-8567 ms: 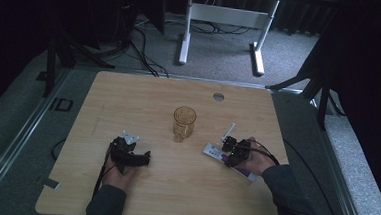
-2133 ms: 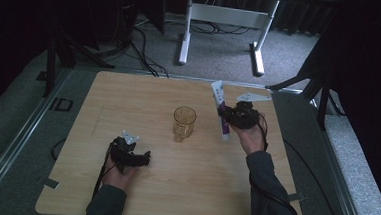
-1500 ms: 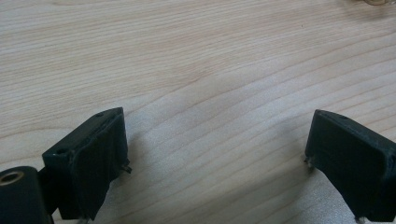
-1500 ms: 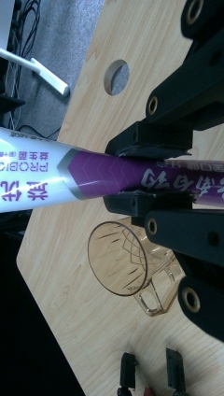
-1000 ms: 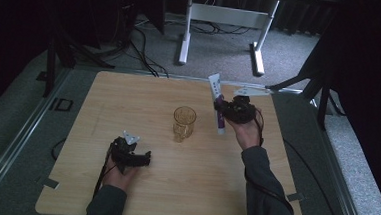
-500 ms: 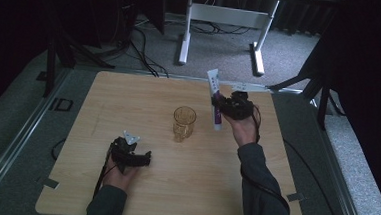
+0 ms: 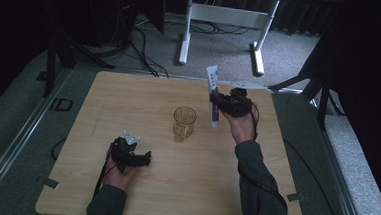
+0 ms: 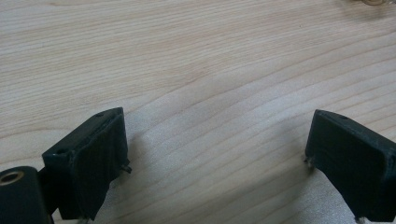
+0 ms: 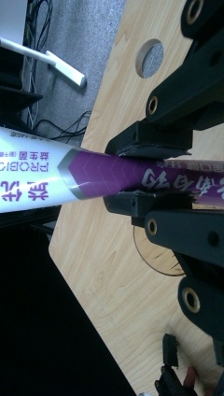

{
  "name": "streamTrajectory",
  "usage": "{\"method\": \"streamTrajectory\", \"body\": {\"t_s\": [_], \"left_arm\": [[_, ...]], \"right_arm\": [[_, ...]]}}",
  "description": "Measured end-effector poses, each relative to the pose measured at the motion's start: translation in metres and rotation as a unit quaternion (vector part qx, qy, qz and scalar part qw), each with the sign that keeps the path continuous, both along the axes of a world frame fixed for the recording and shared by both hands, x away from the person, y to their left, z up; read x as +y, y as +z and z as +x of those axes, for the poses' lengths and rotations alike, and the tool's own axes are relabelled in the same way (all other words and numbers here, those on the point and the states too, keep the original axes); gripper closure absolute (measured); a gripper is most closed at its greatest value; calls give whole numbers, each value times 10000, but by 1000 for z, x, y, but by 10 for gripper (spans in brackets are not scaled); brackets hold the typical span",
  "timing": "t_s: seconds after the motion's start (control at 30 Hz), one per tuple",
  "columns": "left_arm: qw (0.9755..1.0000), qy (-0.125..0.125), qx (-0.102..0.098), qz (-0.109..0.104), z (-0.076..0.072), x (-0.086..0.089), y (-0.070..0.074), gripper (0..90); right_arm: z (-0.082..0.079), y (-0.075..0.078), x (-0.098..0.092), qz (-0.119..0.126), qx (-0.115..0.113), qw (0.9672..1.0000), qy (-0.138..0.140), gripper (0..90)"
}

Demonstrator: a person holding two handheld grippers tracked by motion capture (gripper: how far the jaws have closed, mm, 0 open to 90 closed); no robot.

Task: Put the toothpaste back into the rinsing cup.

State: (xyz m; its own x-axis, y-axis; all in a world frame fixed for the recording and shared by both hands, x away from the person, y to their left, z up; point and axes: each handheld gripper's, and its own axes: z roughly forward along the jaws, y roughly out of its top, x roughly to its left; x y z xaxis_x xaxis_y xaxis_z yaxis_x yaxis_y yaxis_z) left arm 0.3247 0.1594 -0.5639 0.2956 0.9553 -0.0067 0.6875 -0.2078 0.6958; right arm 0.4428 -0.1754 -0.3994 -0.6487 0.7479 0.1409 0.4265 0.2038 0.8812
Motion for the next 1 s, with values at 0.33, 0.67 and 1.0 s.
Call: {"method": "streamTrajectory", "body": {"t_s": [0.33, 0.67, 1.0], "left_arm": [[10000, 0, -3, -1, 0, 0, 0, 57], [10000, -2, 4, 2, 0, 0, 0, 58], [10000, -7, 11, 0, 0, 0, 0, 58]], "right_arm": [[0, 3, 9, 0, -25, 10000, 46, 745], [0, 5, 16, 35, -72, 9999, 67, 744], [1, 6, 22, 39, -138, 9999, 70, 743]]}}
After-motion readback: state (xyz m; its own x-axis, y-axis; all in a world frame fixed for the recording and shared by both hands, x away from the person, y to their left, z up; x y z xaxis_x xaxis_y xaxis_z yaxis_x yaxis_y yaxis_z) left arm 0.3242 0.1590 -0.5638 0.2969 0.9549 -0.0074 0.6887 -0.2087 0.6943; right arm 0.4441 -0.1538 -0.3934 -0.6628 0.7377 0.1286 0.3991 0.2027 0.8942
